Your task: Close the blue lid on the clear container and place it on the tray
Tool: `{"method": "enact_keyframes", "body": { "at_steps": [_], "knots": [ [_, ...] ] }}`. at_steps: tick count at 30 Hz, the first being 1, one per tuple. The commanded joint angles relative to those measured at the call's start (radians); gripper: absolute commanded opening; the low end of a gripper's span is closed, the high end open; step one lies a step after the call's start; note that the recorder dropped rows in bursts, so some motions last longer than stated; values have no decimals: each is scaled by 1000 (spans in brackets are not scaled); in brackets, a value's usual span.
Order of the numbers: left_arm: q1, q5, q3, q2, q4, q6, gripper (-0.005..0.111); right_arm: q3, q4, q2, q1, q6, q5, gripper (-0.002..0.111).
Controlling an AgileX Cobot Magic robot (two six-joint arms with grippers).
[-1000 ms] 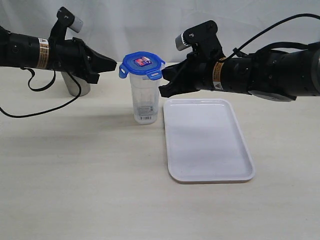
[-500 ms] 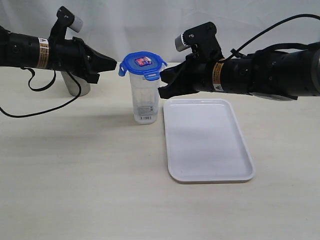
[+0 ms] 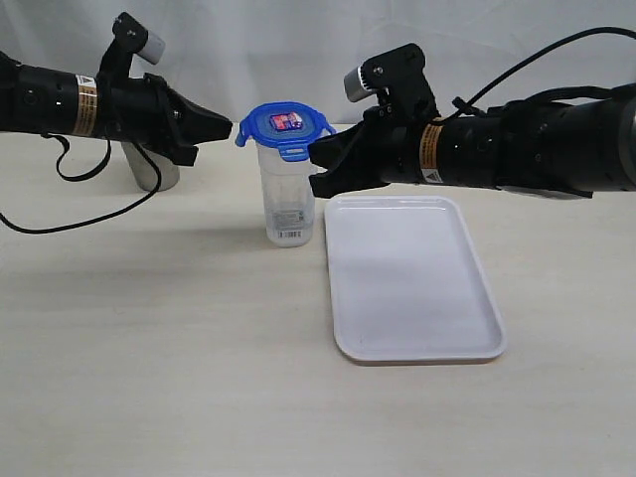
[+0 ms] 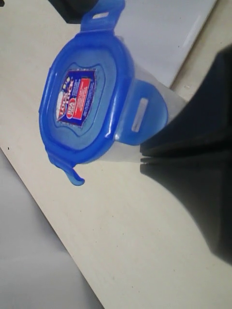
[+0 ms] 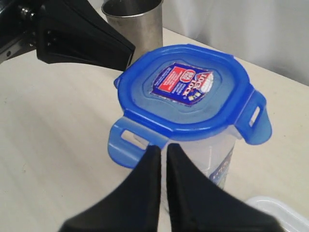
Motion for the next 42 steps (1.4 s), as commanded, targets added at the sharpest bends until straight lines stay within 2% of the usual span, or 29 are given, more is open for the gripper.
{"method": "enact_keyframes", "body": {
  "at_steps": [1, 22, 30, 42],
  "knots": [
    [0, -8, 1, -9, -16, 3, 0, -3, -29, -2, 0, 34, -21, 5],
    [0, -8, 1, -9, -18, 3, 0, -3, -58, -2, 0, 74, -68, 5],
    [0, -8, 1, -9, -18, 3, 0, -3, -53, -25, 0, 61, 103, 5],
    [0, -12, 1, -9, -22, 6, 0, -7, 49, 20, 0, -5, -7, 5]
  ]
}}
